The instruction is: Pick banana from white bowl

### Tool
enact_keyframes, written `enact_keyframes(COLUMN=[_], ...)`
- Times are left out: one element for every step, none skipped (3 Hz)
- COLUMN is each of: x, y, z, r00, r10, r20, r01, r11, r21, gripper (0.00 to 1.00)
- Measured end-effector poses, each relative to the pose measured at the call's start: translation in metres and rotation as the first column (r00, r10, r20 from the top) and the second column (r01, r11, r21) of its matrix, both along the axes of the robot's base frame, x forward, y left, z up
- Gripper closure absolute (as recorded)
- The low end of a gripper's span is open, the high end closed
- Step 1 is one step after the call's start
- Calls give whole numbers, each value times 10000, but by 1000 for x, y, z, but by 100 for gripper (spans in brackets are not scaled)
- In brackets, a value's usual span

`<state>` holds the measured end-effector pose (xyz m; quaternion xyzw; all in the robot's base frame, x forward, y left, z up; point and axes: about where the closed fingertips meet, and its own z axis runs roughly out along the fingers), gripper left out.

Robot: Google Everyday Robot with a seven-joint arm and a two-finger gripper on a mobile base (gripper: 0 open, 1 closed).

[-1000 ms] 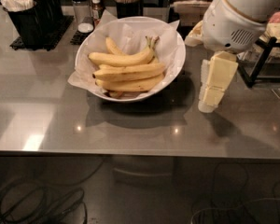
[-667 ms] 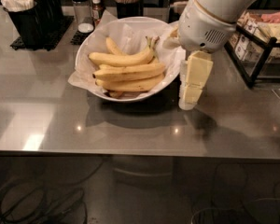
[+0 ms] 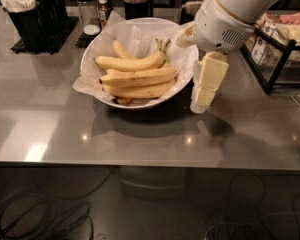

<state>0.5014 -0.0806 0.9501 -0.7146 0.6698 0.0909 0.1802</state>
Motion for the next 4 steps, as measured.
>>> enact_keyframes(x=[18,35,35,35], y=[21,51,51,51], z=[-5,-27,-27,-27], r00=[9980,9896,9896,9896], r10=[593,1172,1172,1172], r20=[-220,-835,-835,-835], r01=[-587,-1084,-1084,-1084], r11=[9979,9887,9887,9887], r21=[255,1036,1036,1036], gripper=[0,0,0,19])
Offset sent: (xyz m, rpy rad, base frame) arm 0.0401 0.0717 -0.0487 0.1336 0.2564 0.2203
